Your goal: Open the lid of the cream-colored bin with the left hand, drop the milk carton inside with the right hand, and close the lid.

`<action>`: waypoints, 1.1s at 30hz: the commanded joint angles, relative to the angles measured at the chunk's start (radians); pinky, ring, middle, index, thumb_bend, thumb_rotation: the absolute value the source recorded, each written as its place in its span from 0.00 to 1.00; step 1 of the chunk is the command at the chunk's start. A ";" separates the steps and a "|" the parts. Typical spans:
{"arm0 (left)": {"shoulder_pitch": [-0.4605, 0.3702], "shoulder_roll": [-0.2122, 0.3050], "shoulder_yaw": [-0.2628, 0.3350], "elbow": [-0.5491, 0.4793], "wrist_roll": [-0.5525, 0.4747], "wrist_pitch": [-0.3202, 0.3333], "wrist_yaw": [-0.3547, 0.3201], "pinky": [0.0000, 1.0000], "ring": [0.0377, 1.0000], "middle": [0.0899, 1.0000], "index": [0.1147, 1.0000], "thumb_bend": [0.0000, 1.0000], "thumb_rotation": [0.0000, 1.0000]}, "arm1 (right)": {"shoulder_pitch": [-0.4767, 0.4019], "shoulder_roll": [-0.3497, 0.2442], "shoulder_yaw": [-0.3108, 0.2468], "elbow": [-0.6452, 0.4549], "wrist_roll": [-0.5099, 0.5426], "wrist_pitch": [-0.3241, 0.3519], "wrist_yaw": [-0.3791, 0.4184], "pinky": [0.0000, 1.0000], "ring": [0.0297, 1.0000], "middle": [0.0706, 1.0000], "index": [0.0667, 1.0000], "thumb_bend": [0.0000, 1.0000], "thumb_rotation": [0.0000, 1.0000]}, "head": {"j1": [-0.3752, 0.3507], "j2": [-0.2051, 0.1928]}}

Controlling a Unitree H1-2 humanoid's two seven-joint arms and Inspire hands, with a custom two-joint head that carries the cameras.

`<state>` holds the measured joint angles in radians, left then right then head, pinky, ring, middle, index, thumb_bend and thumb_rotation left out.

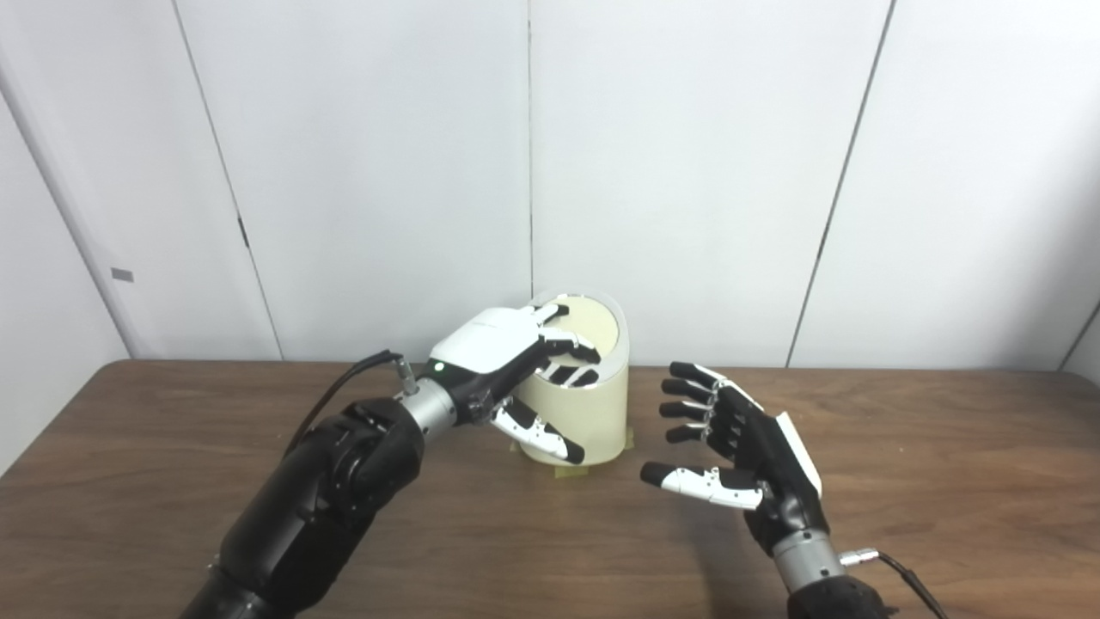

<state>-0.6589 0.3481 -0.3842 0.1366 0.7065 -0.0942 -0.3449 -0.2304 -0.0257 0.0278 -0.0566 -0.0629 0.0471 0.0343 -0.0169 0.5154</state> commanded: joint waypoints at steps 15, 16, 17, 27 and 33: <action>0.132 -0.055 0.197 -0.101 -0.031 -0.099 0.372 1.00 1.00 0.96 0.95 0.69 0.25 | -0.036 -0.008 -0.009 -0.025 0.013 -0.029 -0.002 0.57 0.68 0.73 0.75 0.76 0.09 | 0.005 0.001; 0.152 -0.066 0.216 -0.108 -0.060 -0.102 0.384 0.96 0.99 0.95 0.94 0.69 0.24 | -0.036 -0.010 -0.010 -0.023 0.012 -0.029 -0.002 0.57 0.68 0.73 0.75 0.75 0.09 | 0.005 0.002; 0.173 -0.078 0.234 -0.115 -0.096 -0.105 0.393 0.92 0.98 0.95 0.93 0.68 0.23 | -0.035 -0.012 -0.010 -0.023 0.012 -0.029 -0.001 0.57 0.67 0.73 0.75 0.75 0.09 | 0.004 0.002; 0.366 -0.181 0.379 -0.114 -0.567 -0.102 0.320 0.58 0.70 0.74 0.81 0.72 0.15 | -0.028 -0.036 -0.011 -0.018 0.021 -0.046 0.005 0.54 0.65 0.73 0.75 0.74 0.08 | 0.010 0.008; 0.442 -0.185 0.402 -0.097 -0.665 -0.113 0.288 0.55 0.60 0.64 0.72 0.71 0.20 | -0.019 -0.033 -0.015 -0.010 0.022 -0.085 -0.004 0.53 0.64 0.71 0.74 0.76 0.06 | 0.008 0.011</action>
<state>-0.1886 0.1611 0.0084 0.0500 0.0624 -0.1731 -0.0542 -0.2274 -0.0589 0.0199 -0.0517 -0.0477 0.0197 0.0367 -0.0077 0.5262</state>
